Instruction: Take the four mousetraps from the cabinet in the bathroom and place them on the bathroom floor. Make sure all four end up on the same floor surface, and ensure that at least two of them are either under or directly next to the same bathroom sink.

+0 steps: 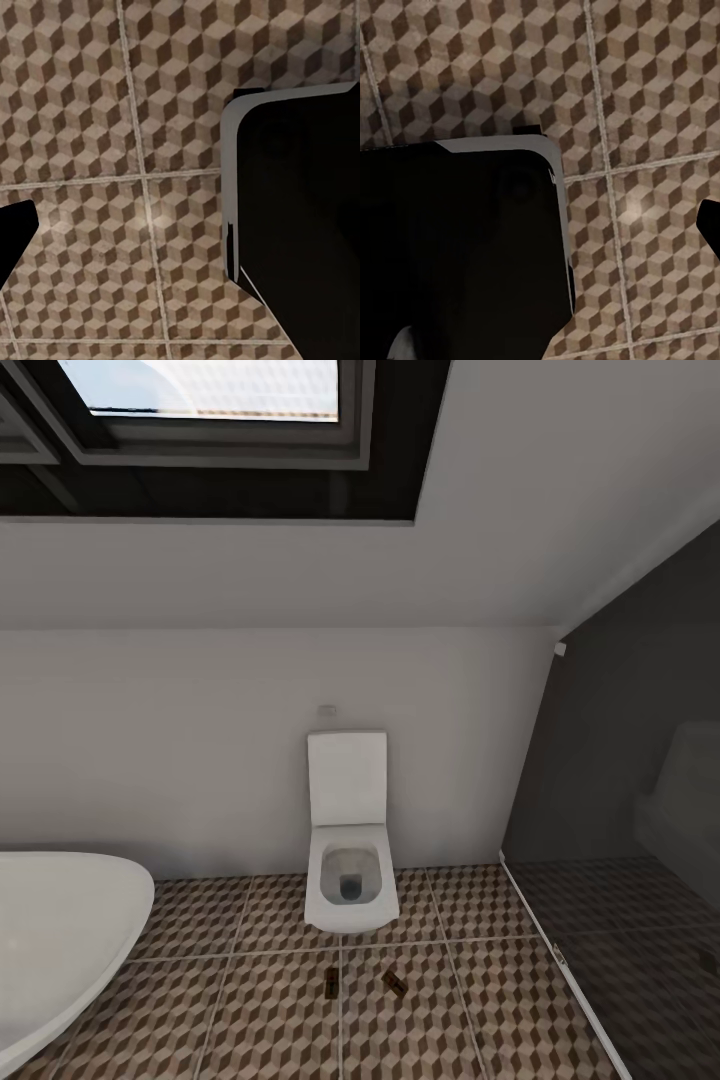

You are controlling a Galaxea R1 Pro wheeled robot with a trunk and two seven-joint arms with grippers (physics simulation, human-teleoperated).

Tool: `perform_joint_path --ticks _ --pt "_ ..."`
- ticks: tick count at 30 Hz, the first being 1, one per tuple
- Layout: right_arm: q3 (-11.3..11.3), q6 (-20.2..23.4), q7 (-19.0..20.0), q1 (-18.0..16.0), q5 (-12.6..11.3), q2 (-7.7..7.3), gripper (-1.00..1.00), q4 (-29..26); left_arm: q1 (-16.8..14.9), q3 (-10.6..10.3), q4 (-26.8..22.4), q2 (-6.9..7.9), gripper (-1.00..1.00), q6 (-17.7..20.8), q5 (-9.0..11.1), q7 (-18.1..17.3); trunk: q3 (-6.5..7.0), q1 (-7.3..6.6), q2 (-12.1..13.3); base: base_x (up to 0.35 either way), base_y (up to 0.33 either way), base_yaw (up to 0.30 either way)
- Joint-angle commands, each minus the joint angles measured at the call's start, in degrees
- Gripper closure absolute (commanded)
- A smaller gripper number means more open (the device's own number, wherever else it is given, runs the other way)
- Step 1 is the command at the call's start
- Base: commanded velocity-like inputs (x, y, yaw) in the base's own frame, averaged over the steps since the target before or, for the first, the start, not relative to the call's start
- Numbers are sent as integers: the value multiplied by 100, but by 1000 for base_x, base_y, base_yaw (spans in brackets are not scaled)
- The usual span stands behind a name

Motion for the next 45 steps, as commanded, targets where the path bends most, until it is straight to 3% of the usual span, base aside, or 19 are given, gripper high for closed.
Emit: perform_joint_path --ticks 1,45 --pt "49 -12 -12 -3 -45 -1 -100 -2 -10 -49 20 -3 -100 -37 43 3 -13 3 -13 0 0 0" --pt "49 -12 -12 -3 -54 -1 -100 -2 -10 -49 18 -3 -100 -34 43 3 -13 3 -13 0 0 0"
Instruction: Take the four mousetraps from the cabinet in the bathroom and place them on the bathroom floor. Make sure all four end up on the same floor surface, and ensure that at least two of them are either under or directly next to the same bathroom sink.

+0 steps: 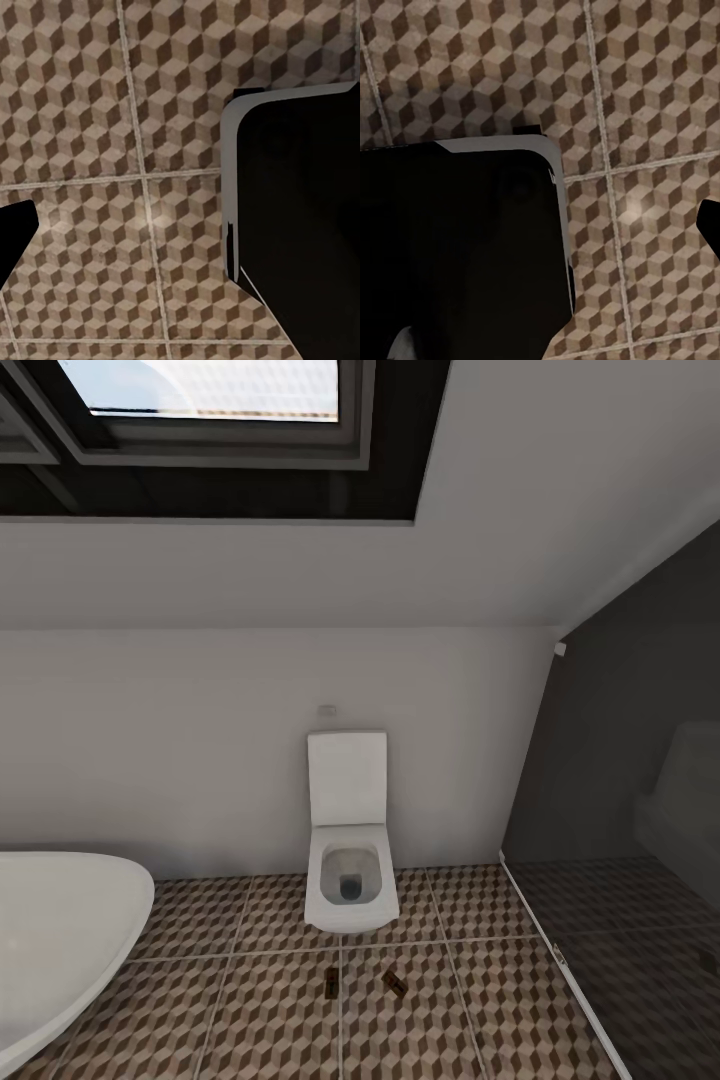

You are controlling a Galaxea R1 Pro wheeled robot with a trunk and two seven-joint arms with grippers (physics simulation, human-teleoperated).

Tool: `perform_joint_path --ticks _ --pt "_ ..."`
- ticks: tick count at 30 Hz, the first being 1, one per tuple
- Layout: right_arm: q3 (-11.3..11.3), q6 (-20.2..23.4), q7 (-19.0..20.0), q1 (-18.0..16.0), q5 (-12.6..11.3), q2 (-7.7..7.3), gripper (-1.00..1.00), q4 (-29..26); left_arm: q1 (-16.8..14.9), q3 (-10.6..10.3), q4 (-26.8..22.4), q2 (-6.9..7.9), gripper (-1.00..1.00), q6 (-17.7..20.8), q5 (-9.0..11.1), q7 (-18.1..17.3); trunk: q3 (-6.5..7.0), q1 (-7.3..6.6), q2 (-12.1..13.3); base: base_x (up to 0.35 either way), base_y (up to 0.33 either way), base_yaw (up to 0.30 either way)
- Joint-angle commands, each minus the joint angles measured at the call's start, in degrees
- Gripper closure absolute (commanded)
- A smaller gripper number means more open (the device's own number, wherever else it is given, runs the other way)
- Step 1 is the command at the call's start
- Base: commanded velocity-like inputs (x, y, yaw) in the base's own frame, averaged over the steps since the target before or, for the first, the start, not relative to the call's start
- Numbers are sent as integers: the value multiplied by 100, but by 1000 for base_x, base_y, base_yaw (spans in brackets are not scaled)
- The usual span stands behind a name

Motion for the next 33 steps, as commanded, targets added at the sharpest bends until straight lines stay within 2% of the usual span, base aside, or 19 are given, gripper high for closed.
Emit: perform_joint_path --ticks 1,24,29,32,33 --pt "49 -10 -12 -3 -46 -1 -100 -2 -10 -49 23 -3 -100 -38 43 3 -13 3 -13 0 0 0" --pt "75 6 -20 -3 50 -52 -100 5 -10 -50 25 -3 -100 -39 43 3 -13 3 -13 0 0 0" --pt "124 13 -17 -3 378 -43 -100 6 -10 -48 24 -3 -100 -42 43 3 -13 3 -13 0 0 0" --pt "223 14 -18 -3 815 -27 -100 12 -9 -47 26 -3 -100 -42 43 3 -13 3 -13 0 0 0" --pt "234 14 -17 -3 889 -26 -100 13 -9 -48 26 -3 -100 -40 43 3 -13 3 -13 0 0 0"
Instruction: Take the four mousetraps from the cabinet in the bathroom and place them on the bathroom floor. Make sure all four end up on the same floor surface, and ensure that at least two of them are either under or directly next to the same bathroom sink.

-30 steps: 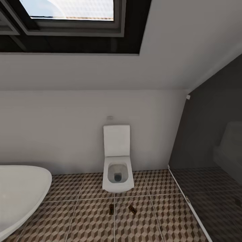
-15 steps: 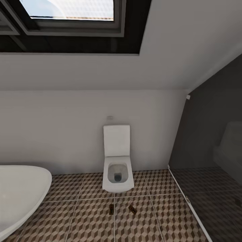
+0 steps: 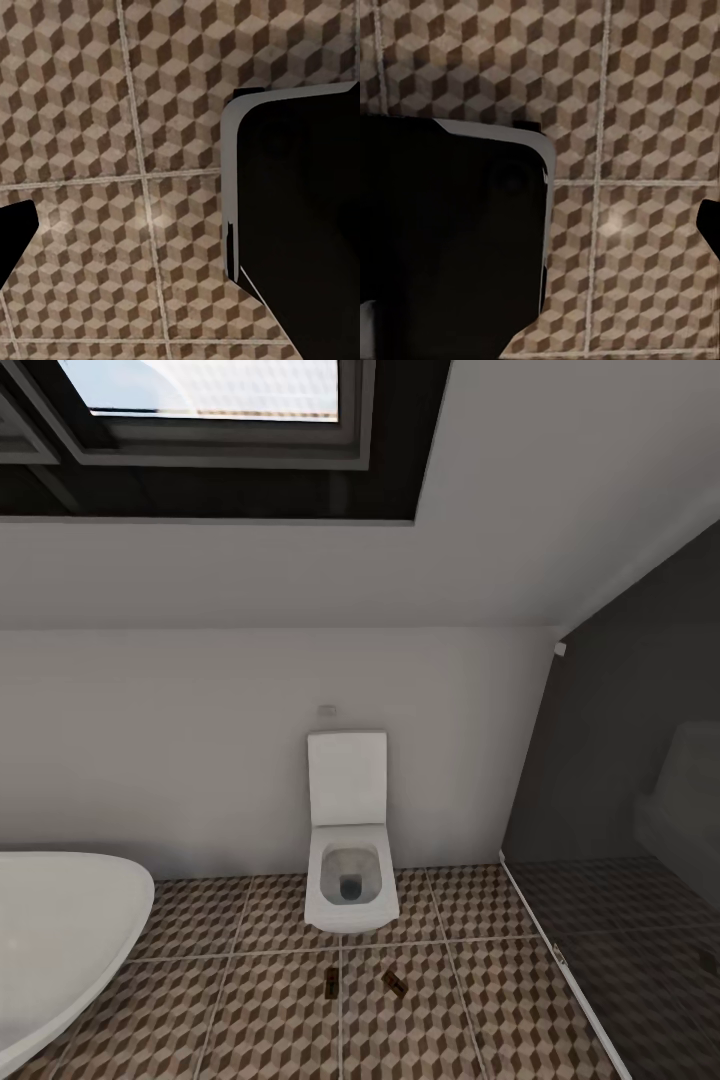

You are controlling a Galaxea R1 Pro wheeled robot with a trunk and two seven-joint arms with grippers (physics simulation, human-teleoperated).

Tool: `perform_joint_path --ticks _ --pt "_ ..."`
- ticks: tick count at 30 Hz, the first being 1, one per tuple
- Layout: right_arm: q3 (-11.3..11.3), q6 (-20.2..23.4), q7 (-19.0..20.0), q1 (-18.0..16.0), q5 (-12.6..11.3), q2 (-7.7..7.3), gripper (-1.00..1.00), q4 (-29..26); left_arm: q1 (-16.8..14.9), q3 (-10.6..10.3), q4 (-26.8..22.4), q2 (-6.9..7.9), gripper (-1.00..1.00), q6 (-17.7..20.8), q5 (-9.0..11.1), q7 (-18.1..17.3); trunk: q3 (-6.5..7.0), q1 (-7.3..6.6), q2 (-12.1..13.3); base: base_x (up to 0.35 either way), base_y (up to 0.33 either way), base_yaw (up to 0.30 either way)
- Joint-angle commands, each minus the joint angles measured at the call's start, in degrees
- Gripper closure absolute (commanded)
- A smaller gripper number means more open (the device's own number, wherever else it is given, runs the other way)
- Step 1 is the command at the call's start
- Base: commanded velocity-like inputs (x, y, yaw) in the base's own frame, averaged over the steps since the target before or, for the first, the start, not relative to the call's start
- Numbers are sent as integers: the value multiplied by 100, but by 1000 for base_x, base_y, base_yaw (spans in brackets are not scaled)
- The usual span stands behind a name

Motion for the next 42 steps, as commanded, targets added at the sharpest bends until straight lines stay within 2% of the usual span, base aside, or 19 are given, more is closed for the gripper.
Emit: perform_joint_path --ticks 1,3,9,28,34,35,37,38,39,40,41,42 --pt "59 -12 -12 -4 22 0 -100 0 -10 -50 20 -3 -100 -39 43 3 -13 3 -13 0 0 0" --pt "79 -12 -10 -4 157 3 -100 1 -10 -50 19 -3 -100 -39 43 3 -13 3 -13 0 0 0" --pt "90 -12 -9 -4 275 3 -100 2 -11 -51 22 -3 -100 -37 43 3 -13 3 -13 0 0 0" --pt "83 -38 -8 -4 286 14 -100 -13 -10 -51 21 -3 -100 -40 43 3 -13 3 -13 0 0 0" --pt "74 -38 -8 -4 290 -31 -100 -15 -11 -51 21 -3 -100 -41 43 3 -13 3 -13 0 0 0" --pt "68 -38 -8 -4 287 -66 -100 -15 -9 -51 20 -3 -100 -38 43 3 -13 3 -13 0 0 0" --pt "44 -34 14 -4 236 -376 -100 -15 -10 -51 20 -3 -100 -37 43 3 -13 3 -13 0 0 0" --pt "31 -33 20 -4 201 -461 -100 -15 -10 -51 20 -3 -100 -38 43 3 -13 3 -13 0 0 0" --pt "-16 -32 32 -4 100 -643 -100 -15 -10 -51 20 -3 -100 -39 43 3 -13 3 -13 0 0 0" --pt "-51 -32 45 -4 27 -734 -100 -15 -9 -49 21 -3 -100 -40 43 3 -13 3 -13 0 0 0" --pt "-140 -31 102 -4 -153 -915 -100 -14 -9 -50 20 -3 -100 -39 43 3 -13 3 -13 0 0 0" --pt "-188 -31 153 -4 -257 -1004 -100 -11 -10 -50 19 -3 -100 -37 43 3 -13 3 -13 0 0 0"
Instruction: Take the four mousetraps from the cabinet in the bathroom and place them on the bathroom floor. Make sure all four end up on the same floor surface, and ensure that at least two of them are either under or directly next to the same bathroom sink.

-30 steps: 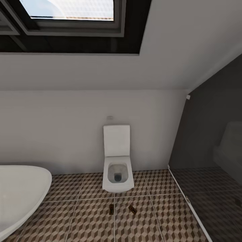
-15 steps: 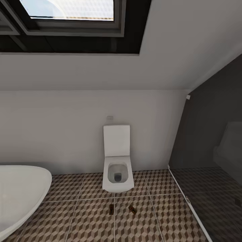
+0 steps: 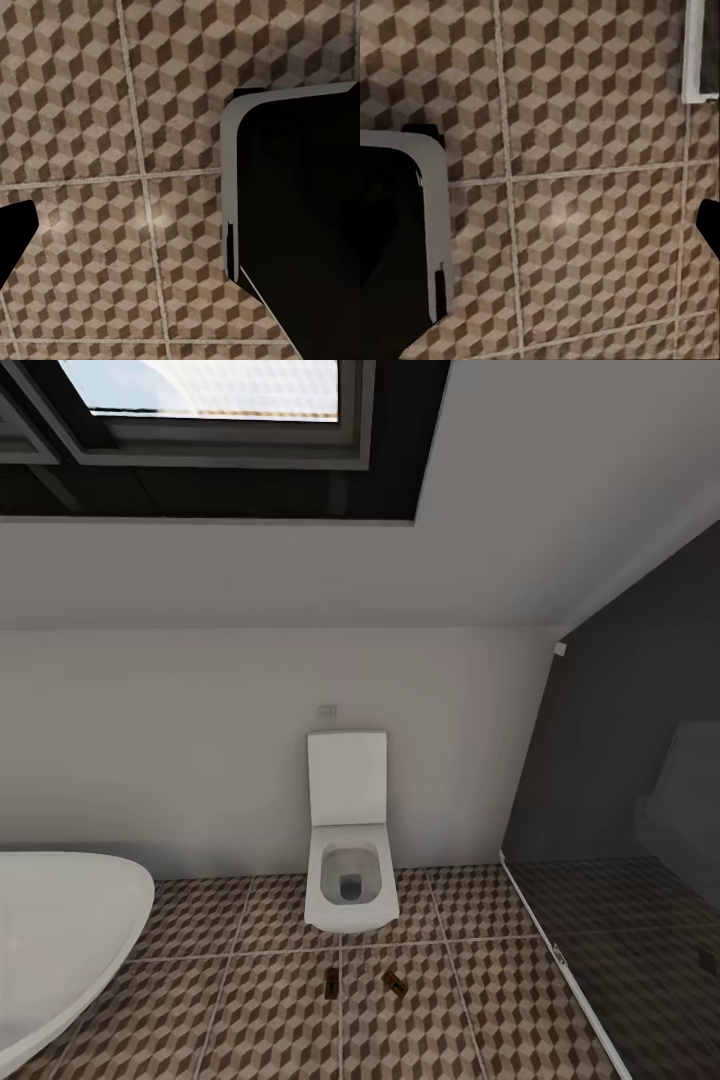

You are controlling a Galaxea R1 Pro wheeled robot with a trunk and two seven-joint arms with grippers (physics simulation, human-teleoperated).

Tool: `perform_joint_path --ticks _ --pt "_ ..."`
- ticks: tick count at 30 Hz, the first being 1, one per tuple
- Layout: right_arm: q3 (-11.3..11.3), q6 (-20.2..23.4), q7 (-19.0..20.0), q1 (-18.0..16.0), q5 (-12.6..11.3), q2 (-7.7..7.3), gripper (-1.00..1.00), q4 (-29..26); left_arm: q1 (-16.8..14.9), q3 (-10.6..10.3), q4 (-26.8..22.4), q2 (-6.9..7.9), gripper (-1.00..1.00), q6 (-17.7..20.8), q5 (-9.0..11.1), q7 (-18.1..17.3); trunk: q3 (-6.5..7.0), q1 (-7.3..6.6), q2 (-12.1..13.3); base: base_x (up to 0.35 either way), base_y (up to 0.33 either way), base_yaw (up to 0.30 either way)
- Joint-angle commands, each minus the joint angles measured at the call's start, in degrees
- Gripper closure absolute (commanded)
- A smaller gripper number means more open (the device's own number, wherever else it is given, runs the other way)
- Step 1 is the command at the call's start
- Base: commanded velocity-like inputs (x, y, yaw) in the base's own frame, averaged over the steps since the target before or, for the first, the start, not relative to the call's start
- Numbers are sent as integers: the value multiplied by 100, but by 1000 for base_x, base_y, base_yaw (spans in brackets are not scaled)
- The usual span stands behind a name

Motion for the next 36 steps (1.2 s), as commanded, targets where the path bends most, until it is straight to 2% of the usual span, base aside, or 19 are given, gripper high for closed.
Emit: perform_joint_path --ticks 1,3,4,5,6,8,11,13,15,16,18,19,20,21,23,26,28,32,36 --pt "-36 -16 161 -4 -277 -173 -100 14 -10 -50 24 -3 -100 -38 43 3 -13 4 -13 0 0 0" --pt "-102 -14 398 -4 -491 -340 -100 37 -11 -50 25 -3 -100 -39 43 3 -13 4 -13 0 0 0" --pt "-144 -11 697 -4 -674 -514 -100 62 -11 -50 24 -3 -100 -38 43 3 -13 4 -13 0 0 0" --pt "-159 -10 858 -4 -751 -604 -100 77 -11 -50 24 -3 -100 -37 43 3 -13 4 -13 0 0 0" --pt "-180 -9 1188 -4 -867 -779 -100 118 -11 -50 22 -3 -100 -37 43 3 -13 4 -13 0 0 0" --pt "-199 -6 1631 -4 -970 -982 -100 184 -11 -50 21 -3 -100 -38 43 3 -13 4 -13 0 0 0" --pt "-209 -4 1951 -4 -1029 -1095 -100 229 -11 -50 22 -3 -100 -41 43 3 -13 4 -13 0 0 0" --pt "-209 -5 1990 -4 -1043 -1096 -100 240 -11 -50 22 -3 -100 -40 43 3 -13 4 -13 0 0 0" --pt "-208 -9 1916 -4 -1054 -992 -100 250 -11 -50 21 -3 -100 -38 43 3 -13 4 -13 0 0 0" --pt "-205 -13 1790 -4 -1053 -846 -100 254 -11 -50 21 -3 -100 -36 43 3 -13 4 -13 0 0 0" --pt "-204 -17 1611 -4 -1050 -675 -100 254 -11 -50 20 -3 -100 -35 43 3 -13 4 -13 0 0 0" --pt "-201 -22 1396 -4 -1047 -505 -100 253 -11 -50 21 -3 -100 -37 43 3 -13 4 -13 0 0 0" --pt "-199 -24 1286 -4 -1046 -423 -100 253 -11 -50 22 -3 -100 -36 43 3 -13 4 -13 0 0 0" --pt "-197 -27 1091 -4 -1038 -259 -100 252 -11 -50 22 -3 -100 -38 43 3 -13 4 -13 0 0 0" --pt "-194 -30 902 -4 -1013 -21 -100 248 -11 -50 24 -3 -100 -38 43 3 -13 4 -13 0 0 0" --pt "-193 -31 786 -4 -948 216 -100 245 -11 -50 23 -3 -100 -36 43 3 -13 4 -13 0 0 0" --pt "-193 -32 746 -4 -885 339 -100 244 -11 -50 21 -3 -100 -35 43 3 -13 4 -13 0 0 0" --pt "-192 -32 718 -4 -766 488 -100 242 -11 -50 25 -3 -100 -36 43 3 -13 4 -13 0 0 0" --pt "-192 -32 707 -4 -675 586 -100 239 -11 -50 23 -3 -100 -38 43 3 -13 4 -13 0 0 0"
